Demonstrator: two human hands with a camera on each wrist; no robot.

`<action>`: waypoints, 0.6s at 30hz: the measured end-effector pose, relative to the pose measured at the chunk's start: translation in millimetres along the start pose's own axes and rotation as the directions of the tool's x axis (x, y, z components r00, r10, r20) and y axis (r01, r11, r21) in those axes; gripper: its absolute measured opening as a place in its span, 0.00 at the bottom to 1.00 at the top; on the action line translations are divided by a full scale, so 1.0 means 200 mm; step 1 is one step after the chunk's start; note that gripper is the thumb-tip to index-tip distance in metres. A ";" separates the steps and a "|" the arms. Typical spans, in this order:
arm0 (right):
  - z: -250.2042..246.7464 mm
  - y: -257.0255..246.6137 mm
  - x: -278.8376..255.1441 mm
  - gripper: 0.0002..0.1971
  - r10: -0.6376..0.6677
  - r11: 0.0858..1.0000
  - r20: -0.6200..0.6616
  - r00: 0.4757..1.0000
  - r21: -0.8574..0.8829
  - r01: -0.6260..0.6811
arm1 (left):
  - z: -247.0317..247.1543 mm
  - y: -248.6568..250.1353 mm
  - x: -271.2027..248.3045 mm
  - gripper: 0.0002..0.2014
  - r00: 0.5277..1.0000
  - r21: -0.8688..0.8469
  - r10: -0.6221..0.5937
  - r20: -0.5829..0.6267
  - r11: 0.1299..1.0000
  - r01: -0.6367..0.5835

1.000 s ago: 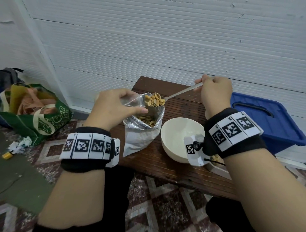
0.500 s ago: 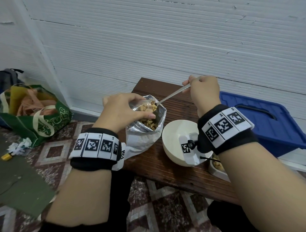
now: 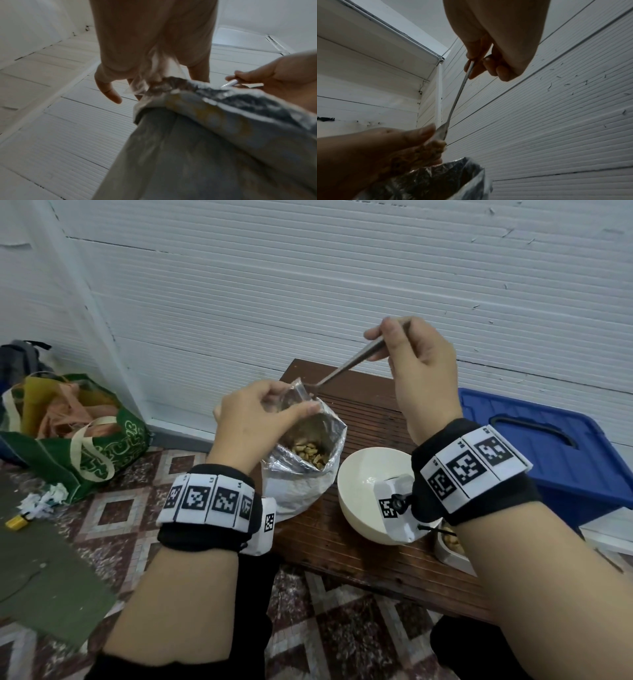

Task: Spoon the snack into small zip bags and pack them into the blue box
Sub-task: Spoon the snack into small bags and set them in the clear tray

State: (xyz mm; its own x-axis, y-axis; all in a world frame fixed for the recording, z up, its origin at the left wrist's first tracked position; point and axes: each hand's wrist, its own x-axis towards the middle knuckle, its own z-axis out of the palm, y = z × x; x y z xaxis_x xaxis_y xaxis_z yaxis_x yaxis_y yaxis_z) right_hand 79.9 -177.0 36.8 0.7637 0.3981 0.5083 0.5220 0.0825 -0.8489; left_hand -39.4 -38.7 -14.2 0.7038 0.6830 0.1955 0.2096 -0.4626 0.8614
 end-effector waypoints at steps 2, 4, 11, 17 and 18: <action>-0.02 -0.01 0.00 0.12 -0.057 0.998 -0.063 0.996 0.017 0.058 | -0.01 0.00 -0.01 0.22 0.999 -0.079 -0.032 -0.015 0.996 0.031; -0.05 -0.01 0.01 0.12 -0.071 0.997 -0.156 0.985 0.019 0.075 | -0.03 0.00 -0.01 0.18 0.998 -0.140 -0.045 -0.032 0.989 0.040; -0.04 0.05 -0.07 0.14 -0.006 0.977 -0.182 0.983 -0.212 -0.033 | -0.06 -0.04 0.00 0.16 1.000 -0.105 -0.018 -0.011 0.994 0.016; 0.08 0.14 -0.21 0.11 -0.118 0.869 0.233 0.965 -0.445 0.214 | -0.05 -0.03 -0.01 0.22 0.999 -0.056 -0.010 0.047 0.998 0.013; 0.10 0.16 -0.24 0.11 -0.129 0.854 0.272 0.954 -0.458 0.246 | -0.05 -0.03 -0.01 0.23 0.999 -0.052 -0.009 0.050 0.999 0.011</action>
State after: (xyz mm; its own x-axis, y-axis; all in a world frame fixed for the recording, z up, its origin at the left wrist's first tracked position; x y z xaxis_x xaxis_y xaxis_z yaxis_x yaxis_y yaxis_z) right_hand 52.4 -175.0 -17.1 0.5574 0.6176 0.5549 0.8081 -0.2499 -0.5335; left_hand -49.5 -31.5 -15.1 0.7349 0.6580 0.1643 0.1822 -0.4248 0.8867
